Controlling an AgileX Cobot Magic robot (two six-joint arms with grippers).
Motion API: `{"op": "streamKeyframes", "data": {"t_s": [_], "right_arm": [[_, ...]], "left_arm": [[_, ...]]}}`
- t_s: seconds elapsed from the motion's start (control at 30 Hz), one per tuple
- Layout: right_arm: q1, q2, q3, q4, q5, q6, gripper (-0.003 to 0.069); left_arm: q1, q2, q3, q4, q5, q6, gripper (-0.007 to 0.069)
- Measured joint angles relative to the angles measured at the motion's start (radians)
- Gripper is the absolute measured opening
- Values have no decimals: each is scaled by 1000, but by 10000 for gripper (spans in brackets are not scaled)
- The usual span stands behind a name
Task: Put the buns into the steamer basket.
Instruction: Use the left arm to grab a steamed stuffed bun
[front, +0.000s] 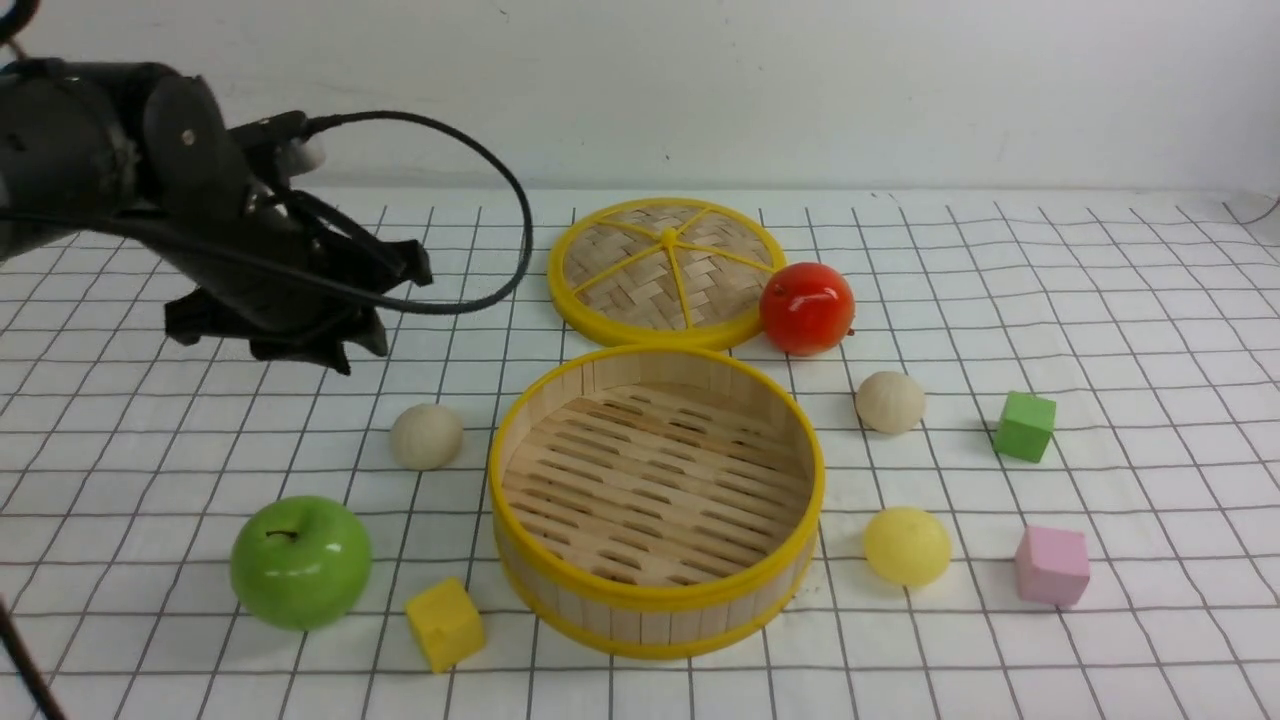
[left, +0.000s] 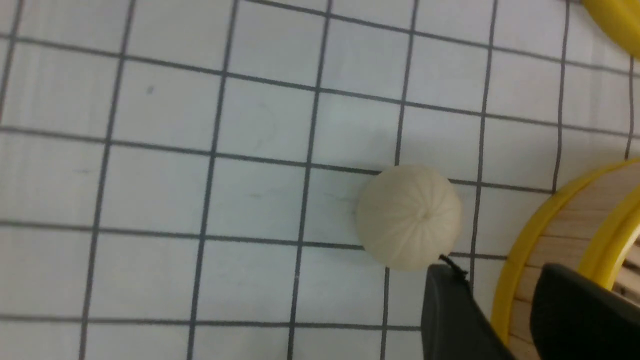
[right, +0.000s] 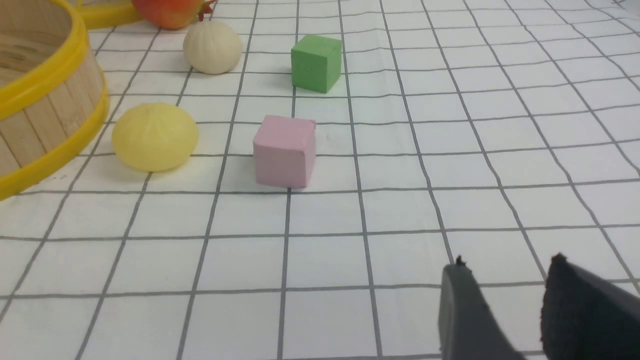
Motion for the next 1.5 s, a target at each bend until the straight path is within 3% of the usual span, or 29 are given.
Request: {"op": "streamKeyframes", "data": {"t_s": [0.17, 0.43, 1.0, 1.17, 1.27, 1.5], "right_arm": [[0, 0, 0, 0, 0, 0, 241], [0, 0, 0, 0, 0, 0, 241], [0, 0, 0, 0, 0, 0, 241], [0, 0, 0, 0, 0, 0, 241], [0, 0, 0, 0, 0, 0, 241], [0, 0, 0, 0, 0, 0, 241]], "left_arm": [[-74, 97, -109, 81, 79, 56, 238], [-106, 227, -190, 249, 138, -98, 238], [-105, 317, -197, 291, 76, -114, 228], [-105, 317, -198, 294, 77, -114, 135], [-105, 308, -198, 299, 85, -95, 9], [-105, 207, -219, 274, 133, -41, -12]]}}
